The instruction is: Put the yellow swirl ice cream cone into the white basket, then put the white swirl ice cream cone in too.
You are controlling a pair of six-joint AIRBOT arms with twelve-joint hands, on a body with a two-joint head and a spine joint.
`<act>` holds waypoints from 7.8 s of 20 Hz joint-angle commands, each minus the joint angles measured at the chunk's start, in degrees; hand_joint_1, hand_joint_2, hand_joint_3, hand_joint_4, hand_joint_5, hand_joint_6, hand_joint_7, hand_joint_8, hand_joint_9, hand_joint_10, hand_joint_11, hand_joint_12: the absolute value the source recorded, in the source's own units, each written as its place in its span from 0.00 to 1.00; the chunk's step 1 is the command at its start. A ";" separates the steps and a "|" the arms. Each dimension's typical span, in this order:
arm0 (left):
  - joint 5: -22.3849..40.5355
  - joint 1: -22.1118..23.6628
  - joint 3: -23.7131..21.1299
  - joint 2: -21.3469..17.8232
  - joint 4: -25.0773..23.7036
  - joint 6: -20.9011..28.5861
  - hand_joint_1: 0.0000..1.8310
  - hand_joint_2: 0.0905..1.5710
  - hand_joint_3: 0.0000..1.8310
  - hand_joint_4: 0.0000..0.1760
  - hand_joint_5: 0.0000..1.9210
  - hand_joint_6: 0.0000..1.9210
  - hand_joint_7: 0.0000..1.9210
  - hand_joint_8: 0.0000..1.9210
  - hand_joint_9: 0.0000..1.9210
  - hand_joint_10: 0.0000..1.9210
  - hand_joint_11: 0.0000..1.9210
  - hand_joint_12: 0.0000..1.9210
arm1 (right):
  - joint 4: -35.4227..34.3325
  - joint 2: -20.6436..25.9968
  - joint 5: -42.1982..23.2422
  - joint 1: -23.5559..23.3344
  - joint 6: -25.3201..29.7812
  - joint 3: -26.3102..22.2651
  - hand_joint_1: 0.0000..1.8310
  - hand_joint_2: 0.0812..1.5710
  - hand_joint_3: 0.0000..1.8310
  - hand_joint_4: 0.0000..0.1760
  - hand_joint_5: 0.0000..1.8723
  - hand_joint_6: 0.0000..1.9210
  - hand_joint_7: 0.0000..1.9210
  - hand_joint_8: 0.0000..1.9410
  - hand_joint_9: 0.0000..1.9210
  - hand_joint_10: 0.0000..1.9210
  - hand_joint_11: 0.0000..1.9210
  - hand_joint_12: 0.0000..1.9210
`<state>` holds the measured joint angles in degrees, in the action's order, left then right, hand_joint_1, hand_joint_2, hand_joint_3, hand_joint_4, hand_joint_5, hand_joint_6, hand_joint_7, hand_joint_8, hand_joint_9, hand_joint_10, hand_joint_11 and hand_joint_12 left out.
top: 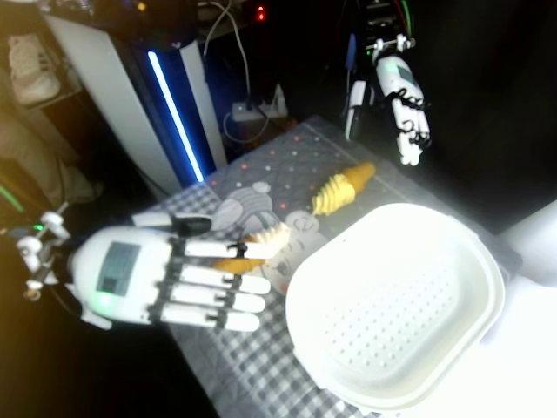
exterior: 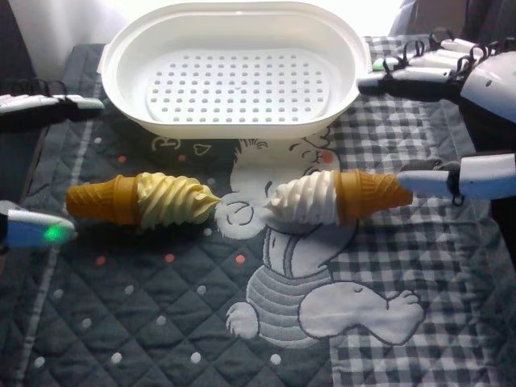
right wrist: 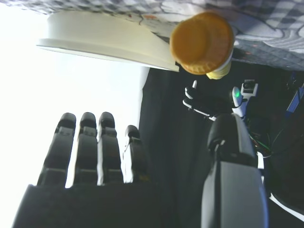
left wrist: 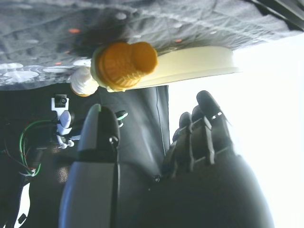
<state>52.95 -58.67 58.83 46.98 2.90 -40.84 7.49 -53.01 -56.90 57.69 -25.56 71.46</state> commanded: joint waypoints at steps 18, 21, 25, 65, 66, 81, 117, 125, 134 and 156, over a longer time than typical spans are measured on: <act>-22.66 16.60 6.19 9.56 -14.16 -9.26 0.45 0.46 0.00 0.68 0.21 0.00 0.21 0.00 0.23 0.01 0.06 0.45 | -1.40 -0.16 -7.78 -0.52 0.37 0.17 0.41 0.65 0.00 1.00 0.07 0.00 0.01 0.00 0.03 0.01 0.02 0.15; -24.44 18.06 7.69 11.46 -14.03 -10.45 0.47 0.46 0.00 0.40 0.27 0.00 0.30 0.00 0.33 0.01 0.13 0.57 | -1.40 -0.16 -7.78 -0.52 0.37 0.18 0.42 0.65 0.00 0.97 0.09 0.00 0.03 0.00 0.04 0.00 0.02 0.17; -25.42 18.93 8.98 13.11 -13.62 -10.45 0.51 0.52 0.00 0.00 0.41 0.01 0.45 0.02 0.48 0.05 0.23 0.66 | -1.41 -0.16 -7.78 -0.52 0.37 0.19 0.40 0.66 0.00 0.87 0.09 0.00 0.04 0.00 0.05 0.00 0.00 0.22; -30.95 37.40 32.22 28.76 -5.94 -9.23 0.41 0.55 0.00 0.77 0.19 0.00 0.23 0.01 0.25 0.01 0.05 0.51 | -0.81 -1.97 -9.59 -0.53 1.96 1.63 0.35 0.66 0.00 1.00 0.11 0.00 0.07 0.00 0.05 0.01 0.03 0.10; -29.15 37.07 30.38 27.44 -6.12 -9.25 0.40 0.56 0.00 0.76 0.19 0.00 0.23 0.00 0.25 0.01 0.05 0.50 | -0.54 -1.95 -10.07 -0.53 2.45 1.50 0.36 0.66 0.00 1.00 0.11 0.00 0.06 0.00 0.05 0.00 0.03 0.10; 7.59 17.20 0.43 2.63 -5.70 -8.41 0.43 0.53 0.00 0.39 0.18 0.00 0.16 0.00 0.16 0.00 0.00 0.50 | 5.41 -5.04 -8.38 -0.53 5.36 0.74 0.44 0.61 0.00 1.00 0.08 0.00 0.06 0.00 0.11 0.00 0.00 0.48; 17.57 6.48 -1.70 2.89 3.05 -5.51 0.49 0.53 0.00 0.33 0.21 0.00 0.20 0.00 0.17 0.00 0.00 0.57 | 9.15 -14.10 5.65 -0.54 7.14 6.46 0.55 0.55 0.00 0.35 0.19 0.00 0.25 0.00 0.37 0.03 0.21 0.54; 18.26 5.43 -1.70 2.83 3.56 -4.70 0.48 0.53 0.00 0.31 0.21 0.00 0.19 0.00 0.17 0.00 0.00 0.59 | 13.95 -12.68 6.77 -0.53 10.77 6.48 0.54 0.60 0.00 0.55 0.27 0.00 0.33 0.00 0.38 0.17 0.24 0.73; 18.00 5.47 -1.19 3.69 3.70 -4.66 0.47 0.53 0.00 0.32 0.22 0.00 0.21 0.00 0.19 0.00 0.00 0.60 | 16.64 -9.00 7.06 -0.55 12.78 6.58 0.62 0.58 0.00 0.00 0.40 0.01 0.36 0.13 0.29 0.55 0.26 0.76; 18.28 4.87 -0.29 5.23 4.74 -4.29 0.50 0.54 0.00 0.00 0.25 0.00 0.21 0.00 0.17 0.00 0.00 0.37 | -1.58 -0.44 -17.42 -3.39 9.71 5.18 0.75 0.68 0.00 0.00 0.54 0.51 0.52 0.44 0.50 0.54 0.42 0.21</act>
<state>64.47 -54.19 58.57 52.10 7.22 -45.45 10.46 -53.60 -65.56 53.60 -16.47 76.58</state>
